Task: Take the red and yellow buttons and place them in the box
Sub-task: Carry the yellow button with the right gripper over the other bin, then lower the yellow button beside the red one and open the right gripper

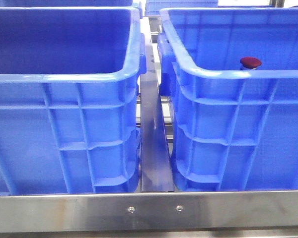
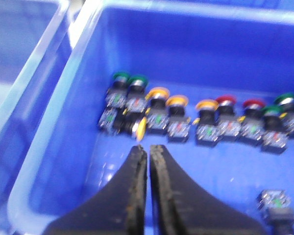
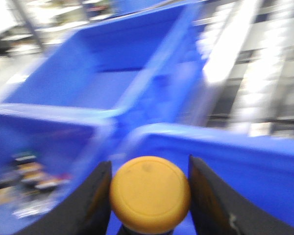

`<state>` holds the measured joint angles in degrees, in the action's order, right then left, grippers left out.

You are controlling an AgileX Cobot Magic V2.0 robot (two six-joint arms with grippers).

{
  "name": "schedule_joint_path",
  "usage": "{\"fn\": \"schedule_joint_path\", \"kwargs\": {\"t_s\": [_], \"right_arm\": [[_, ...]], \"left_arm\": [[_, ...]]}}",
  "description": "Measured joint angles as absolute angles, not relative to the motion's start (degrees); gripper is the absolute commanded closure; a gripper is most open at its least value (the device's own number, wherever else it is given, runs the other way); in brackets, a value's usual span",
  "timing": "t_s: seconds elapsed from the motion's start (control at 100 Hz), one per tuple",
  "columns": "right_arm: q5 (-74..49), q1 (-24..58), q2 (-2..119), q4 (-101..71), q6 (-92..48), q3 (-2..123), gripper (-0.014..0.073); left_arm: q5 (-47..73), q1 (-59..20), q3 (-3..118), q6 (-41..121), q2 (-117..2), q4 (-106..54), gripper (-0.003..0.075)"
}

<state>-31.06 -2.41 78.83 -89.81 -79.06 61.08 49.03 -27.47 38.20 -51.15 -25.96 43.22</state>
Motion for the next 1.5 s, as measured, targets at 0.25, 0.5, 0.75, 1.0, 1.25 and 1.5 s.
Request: {"fn": "schedule_joint_path", "kwargs": {"t_s": [0.25, 0.5, 0.75, 1.0, 1.25, 1.5], "right_arm": [[-10.7, -2.7, 81.5, -90.4, -86.8, 61.1, 0.0471], [1.1, -2.7, 88.7, -91.8, -88.2, 61.1, 0.0471], [3.8, -2.7, 95.3, -91.9, -88.3, 61.1, 0.0473], [4.7, -2.7, 97.1, -92.0, -88.3, 61.4, 0.0473], [4.7, -2.7, 99.8, -92.2, -88.4, 62.0, 0.0473], [4.7, -2.7, 100.2, -94.0, -88.4, 61.6, 0.0379]], "left_arm": [[48.0, -27.5, 38.2, -51.1, -26.0, 43.6, 0.0739], [48.0, -27.5, 38.2, -51.2, -26.0, 43.6, 0.0739], [48.0, -27.5, 38.2, -51.2, -26.0, 43.6, 0.0739], [48.0, -27.5, 38.2, -51.2, -26.0, 43.6, 0.0739], [48.0, -27.5, 38.2, -51.2, -26.0, 43.6, 0.0739], [48.0, -27.5, 38.2, -51.2, -26.0, 43.6, 0.0739]]}}
